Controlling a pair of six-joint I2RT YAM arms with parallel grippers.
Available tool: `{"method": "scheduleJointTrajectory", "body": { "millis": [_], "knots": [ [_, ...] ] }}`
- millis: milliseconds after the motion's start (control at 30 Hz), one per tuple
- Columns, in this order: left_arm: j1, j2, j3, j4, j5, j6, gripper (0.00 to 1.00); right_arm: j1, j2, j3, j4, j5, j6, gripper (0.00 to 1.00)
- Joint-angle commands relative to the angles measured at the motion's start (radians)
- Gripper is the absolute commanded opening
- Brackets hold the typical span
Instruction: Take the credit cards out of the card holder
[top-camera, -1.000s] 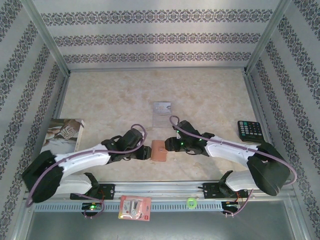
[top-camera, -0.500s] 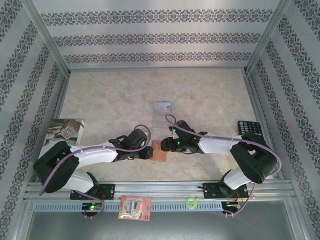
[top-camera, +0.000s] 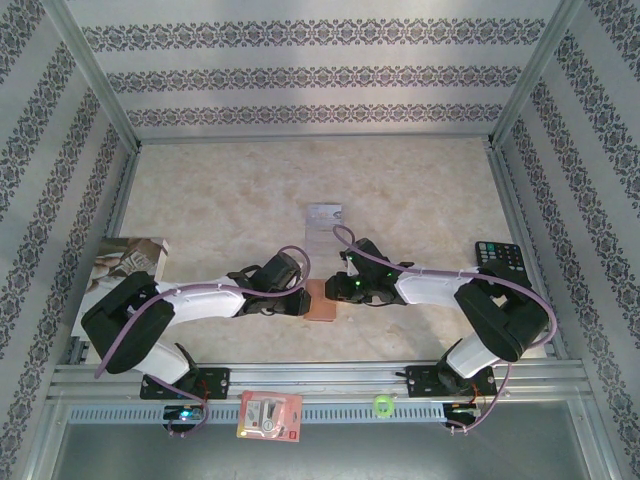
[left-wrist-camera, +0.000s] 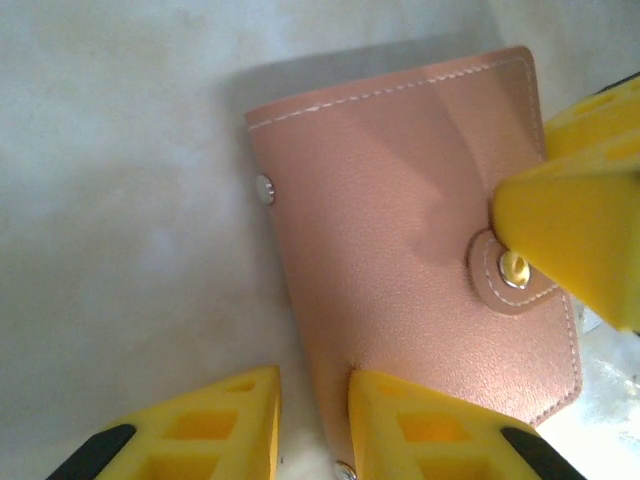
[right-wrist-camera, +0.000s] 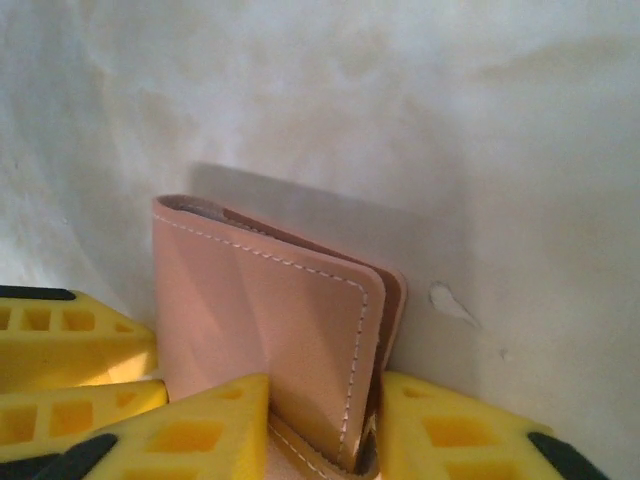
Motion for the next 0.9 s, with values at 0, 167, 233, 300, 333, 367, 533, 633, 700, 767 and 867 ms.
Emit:
{"method": "scheduleJointTrajectory", "body": {
  "millis": [0, 167, 233, 300, 333, 367, 533, 633, 700, 767, 867],
  "knots": [
    [0.014, 0.025, -0.020, 0.006, -0.005, 0.017, 0.31, 0.012, 0.026, 0.015, 0.085, -0.032, 0.000, 0.20],
    [0.035, -0.063, -0.052, 0.059, 0.000, 0.015, 0.48, 0.001, 0.006, 0.012, 0.090, -0.026, -0.014, 0.04],
    [0.046, -0.127, -0.077, 0.101, -0.018, 0.011, 0.55, -0.004, -0.015, 0.008, 0.090, -0.026, -0.033, 0.00],
    [0.051, -0.189, -0.102, 0.138, -0.043, 0.015, 0.60, -0.009, -0.045, 0.005, 0.091, -0.029, -0.060, 0.00],
    [0.051, -0.219, -0.114, 0.160, -0.055, 0.022, 0.62, -0.013, -0.065, 0.001, 0.099, -0.037, -0.073, 0.00],
    [0.050, -0.245, -0.120, 0.178, -0.060, 0.030, 0.65, -0.018, -0.083, -0.003, 0.105, -0.044, -0.083, 0.00],
    [0.071, -0.359, -0.169, 0.271, -0.022, 0.027, 0.79, -0.055, -0.187, -0.023, 0.163, -0.125, -0.120, 0.00],
    [0.116, -0.388, -0.200, 0.347, 0.074, -0.019, 0.82, -0.077, -0.240, -0.028, 0.200, -0.177, -0.121, 0.00],
    [0.143, -0.402, -0.245, 0.466, 0.133, -0.051, 0.81, -0.097, -0.263, -0.036, 0.246, -0.222, -0.104, 0.00],
    [0.166, -0.415, -0.294, 0.598, 0.180, -0.084, 0.81, -0.113, -0.279, -0.044, 0.300, -0.272, -0.081, 0.00],
    [0.175, -0.409, -0.292, 0.635, 0.223, -0.078, 0.78, -0.121, -0.293, -0.048, 0.357, -0.323, -0.052, 0.00]
  ]
}}
